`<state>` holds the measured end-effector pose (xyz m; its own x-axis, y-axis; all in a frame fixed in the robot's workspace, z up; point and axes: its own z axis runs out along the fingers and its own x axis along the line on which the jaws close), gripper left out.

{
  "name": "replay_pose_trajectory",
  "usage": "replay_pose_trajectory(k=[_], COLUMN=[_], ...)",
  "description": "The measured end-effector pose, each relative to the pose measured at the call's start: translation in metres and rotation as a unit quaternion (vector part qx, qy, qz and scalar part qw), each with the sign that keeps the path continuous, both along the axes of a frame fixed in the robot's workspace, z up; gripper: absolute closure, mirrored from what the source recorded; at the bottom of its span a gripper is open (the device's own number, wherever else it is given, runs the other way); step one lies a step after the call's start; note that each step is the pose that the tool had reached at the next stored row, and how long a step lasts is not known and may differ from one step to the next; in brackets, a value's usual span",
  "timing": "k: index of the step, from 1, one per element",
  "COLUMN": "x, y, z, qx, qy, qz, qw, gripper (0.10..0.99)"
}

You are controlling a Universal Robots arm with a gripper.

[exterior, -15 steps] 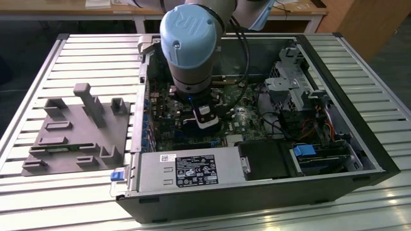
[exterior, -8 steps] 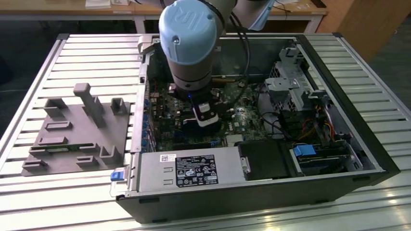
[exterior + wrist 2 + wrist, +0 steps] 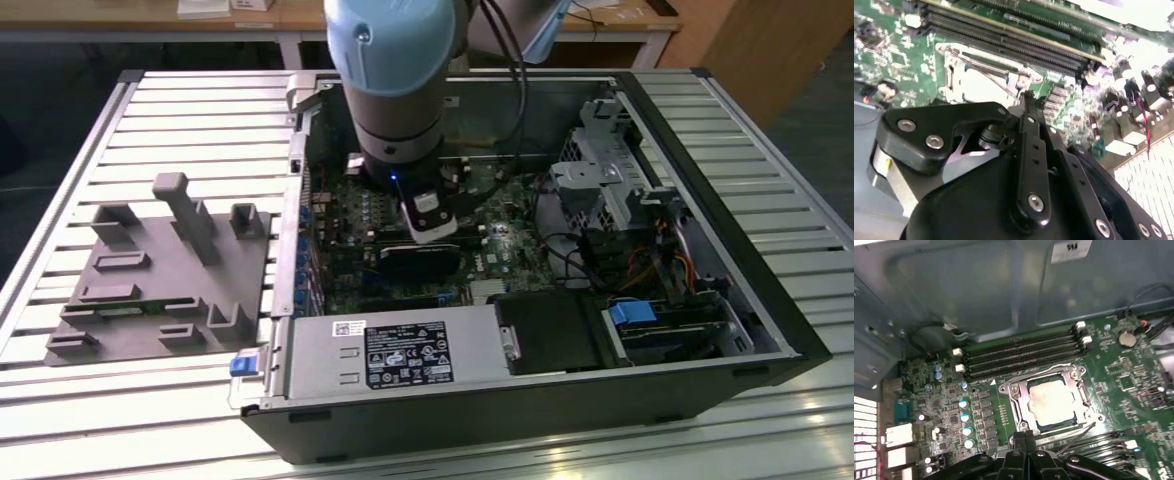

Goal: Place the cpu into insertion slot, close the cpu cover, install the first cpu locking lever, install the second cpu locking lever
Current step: 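Install the second cpu locking lever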

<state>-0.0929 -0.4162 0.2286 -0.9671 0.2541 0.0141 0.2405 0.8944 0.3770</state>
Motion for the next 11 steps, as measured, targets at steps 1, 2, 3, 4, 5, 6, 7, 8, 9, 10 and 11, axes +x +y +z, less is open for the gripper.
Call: replay_pose_trajectory(k=[1, 2, 3, 4, 5, 6, 7, 8, 9, 10, 11], x=[0.0000, 0.0000, 0.0001, 0.0000, 0.0000, 0.0000, 0.0000, 0.0000, 0.0001, 0.0003, 0.0009], y=[0.0000, 0.0000, 0.0000, 0.0000, 0.0001, 0.0000, 0.0000, 0.0000, 0.0000, 0.0000, 0.0000], z=[0.0031, 0.0064, 0.0092, 0.0117, 0.0131, 0.0142, 0.0151, 0.0158, 0.0167, 0.0176, 0.0183], qx=[-0.0001, -0.0006, -0.0018, -0.0042, -0.0077, -0.0139, -0.0213, -0.0287, -0.0365, -0.0431, -0.0486], qy=[0.0000, 0.0000, 0.0000, 0.0001, -0.0001, -0.0001, 0.0000, 0.0000, 0.0000, 0.0000, 0.0000], qz=[0.000, 0.000, 0.000, 0.000, 0.000, 0.000, 0.000, -0.001, -0.001, -0.001, -0.001], qw=[1.0000, 1.0000, 1.0000, 1.0000, 1.0000, 0.9999, 0.9998, 0.9996, 0.9993, 0.9991, 0.9988], gripper=[0.984, 0.984, 0.984, 0.984, 0.984, 0.984, 0.984, 0.984, 0.984, 0.984, 0.984])
